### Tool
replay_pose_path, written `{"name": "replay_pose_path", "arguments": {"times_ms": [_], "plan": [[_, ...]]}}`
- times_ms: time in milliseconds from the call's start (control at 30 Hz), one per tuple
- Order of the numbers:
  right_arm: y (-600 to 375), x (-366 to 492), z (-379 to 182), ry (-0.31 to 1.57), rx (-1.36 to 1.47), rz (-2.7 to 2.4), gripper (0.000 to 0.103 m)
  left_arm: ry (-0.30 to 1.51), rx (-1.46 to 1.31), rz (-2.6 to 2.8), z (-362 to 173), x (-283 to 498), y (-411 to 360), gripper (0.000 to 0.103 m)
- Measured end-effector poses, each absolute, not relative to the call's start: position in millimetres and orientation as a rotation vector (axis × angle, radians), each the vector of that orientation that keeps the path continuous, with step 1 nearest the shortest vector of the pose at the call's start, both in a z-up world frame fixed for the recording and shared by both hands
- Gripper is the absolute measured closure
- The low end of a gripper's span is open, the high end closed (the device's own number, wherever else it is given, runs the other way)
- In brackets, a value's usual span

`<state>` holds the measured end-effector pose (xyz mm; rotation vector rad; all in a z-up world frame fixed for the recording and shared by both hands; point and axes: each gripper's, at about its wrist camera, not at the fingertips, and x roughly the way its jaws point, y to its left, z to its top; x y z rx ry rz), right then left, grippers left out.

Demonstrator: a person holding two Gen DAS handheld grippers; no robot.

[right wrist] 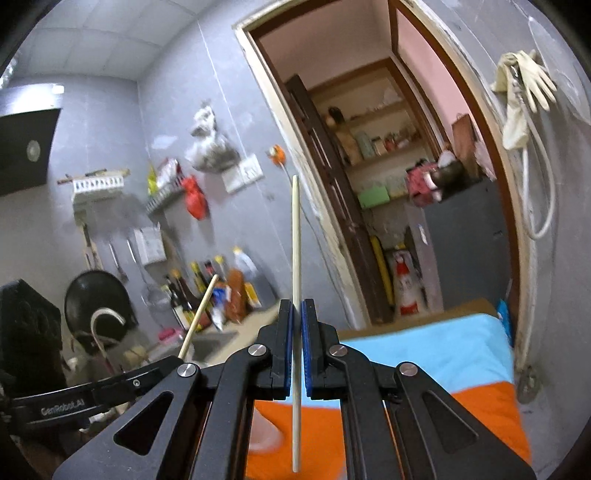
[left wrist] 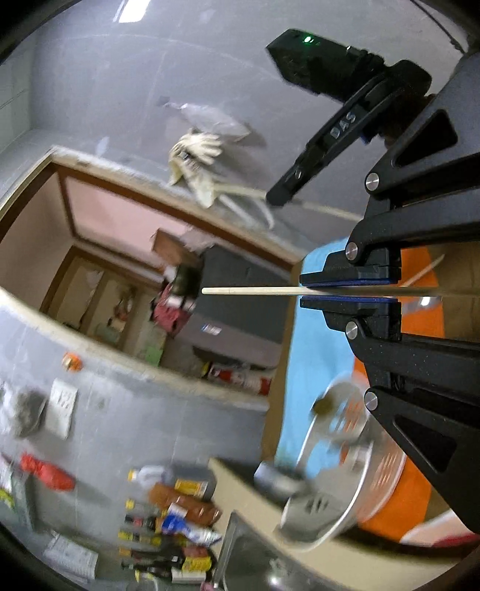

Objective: Organize utensils
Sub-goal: 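Lift both chopsticks and carry them over the caddy, then open both tools to drop the chopsticks into the caddy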

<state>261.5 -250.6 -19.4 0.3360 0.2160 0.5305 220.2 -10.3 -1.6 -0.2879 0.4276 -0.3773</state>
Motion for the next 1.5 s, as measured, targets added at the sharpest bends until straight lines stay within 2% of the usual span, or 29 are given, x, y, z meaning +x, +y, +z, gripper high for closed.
{"name": "replay_pose_path", "arguments": {"times_ms": [267,667,900,1500], "plan": [[-189,264,-2,0.107,0.353,0.572,0.100,0.313,-0.277,-0.262,9,236,87,0.101],[-127,285,-15,0.068,0.316,0.595,0.100,0.156,-0.491,-0.219,-13,284,195,0.101],[-115,289,-33,0.062,0.291,0.585,0.100,0.079,-0.557,-0.225,-35,287,201,0.101],[-103,295,-69,0.076,0.256,0.625,0.100,-0.056,-0.421,-0.074,-74,271,174,0.101]]}}
